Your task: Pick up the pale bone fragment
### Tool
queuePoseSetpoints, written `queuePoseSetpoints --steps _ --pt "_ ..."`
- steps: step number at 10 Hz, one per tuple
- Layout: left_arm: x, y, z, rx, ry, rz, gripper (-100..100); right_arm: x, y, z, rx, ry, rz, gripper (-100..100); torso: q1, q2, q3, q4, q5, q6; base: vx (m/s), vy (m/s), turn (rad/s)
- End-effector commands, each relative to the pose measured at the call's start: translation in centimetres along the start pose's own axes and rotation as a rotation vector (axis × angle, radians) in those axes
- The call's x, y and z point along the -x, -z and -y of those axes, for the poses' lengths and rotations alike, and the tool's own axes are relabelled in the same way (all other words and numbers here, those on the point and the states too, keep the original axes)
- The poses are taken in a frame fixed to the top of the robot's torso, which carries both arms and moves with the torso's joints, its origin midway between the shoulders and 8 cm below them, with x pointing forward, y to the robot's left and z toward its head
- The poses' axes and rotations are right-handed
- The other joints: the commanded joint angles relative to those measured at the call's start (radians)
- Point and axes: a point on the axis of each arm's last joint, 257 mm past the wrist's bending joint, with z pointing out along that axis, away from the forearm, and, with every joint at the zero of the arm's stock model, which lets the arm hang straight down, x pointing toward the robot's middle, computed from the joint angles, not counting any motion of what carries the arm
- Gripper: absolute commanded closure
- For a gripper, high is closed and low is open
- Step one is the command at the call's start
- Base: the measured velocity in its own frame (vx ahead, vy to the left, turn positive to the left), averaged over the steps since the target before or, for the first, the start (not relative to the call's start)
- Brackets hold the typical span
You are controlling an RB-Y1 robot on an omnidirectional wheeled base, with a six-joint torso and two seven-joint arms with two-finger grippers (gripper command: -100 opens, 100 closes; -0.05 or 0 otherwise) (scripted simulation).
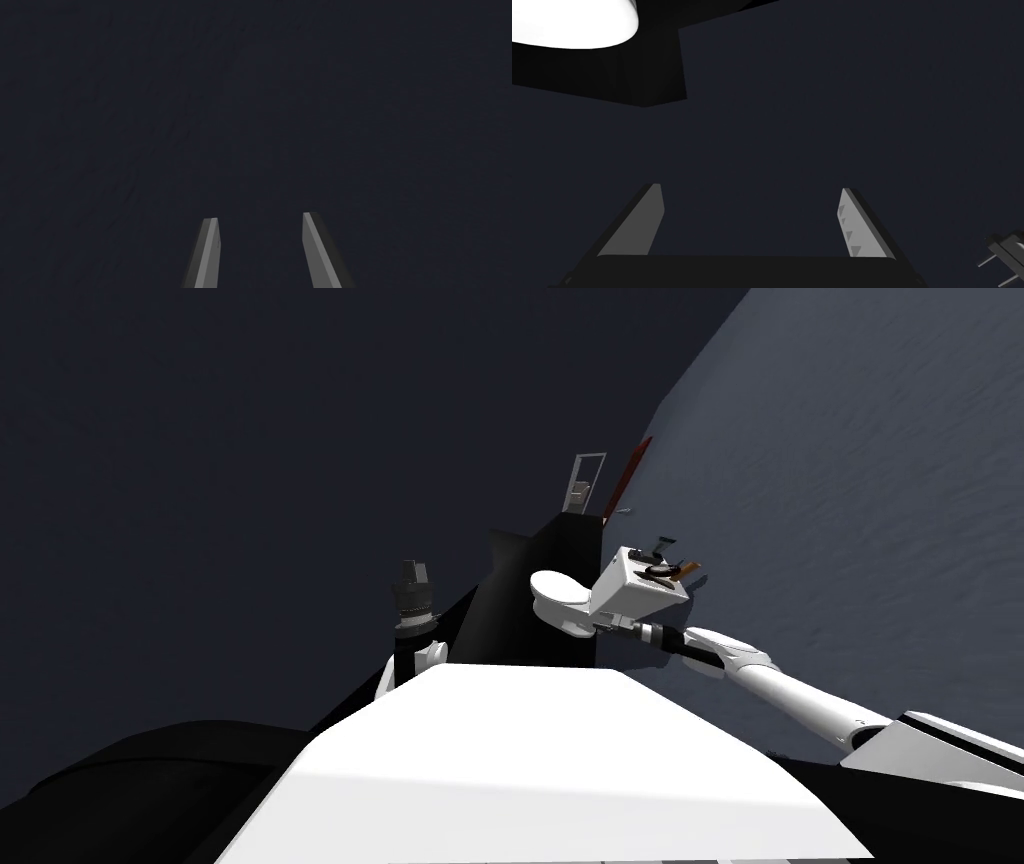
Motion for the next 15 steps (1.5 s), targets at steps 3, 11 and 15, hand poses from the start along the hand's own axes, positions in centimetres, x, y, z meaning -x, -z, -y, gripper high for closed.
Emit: queuePoseSetpoints --steps 3,11,15 --pt "0.0 0.0 0.0 0.0 0.0 0.0 0 -1.0 2.9 2.6 -0.053 0.044 -0.067 -100 0.0 -0.001 0.0 0.0 0.0 0.0 0.006 0.002 0.082" --pt "0.0 0.0 0.0 0.0 0.0 0.0 0 -2.0 15.3 10.4 -0.253 0.184 -0.304 -100 -0.003 -0.003 -0.002 -0.001 0.0 0.0 0.035 -0.025 0.108" --pt "0.0 0.0 0.0 0.0 0.0 0.0 0 -1.6 23.7 13.7 -0.377 0.248 -0.447 -100 -0.006 -0.006 -0.003 -0.001 -0.001 0.0 0.081 -0.084 0.121"
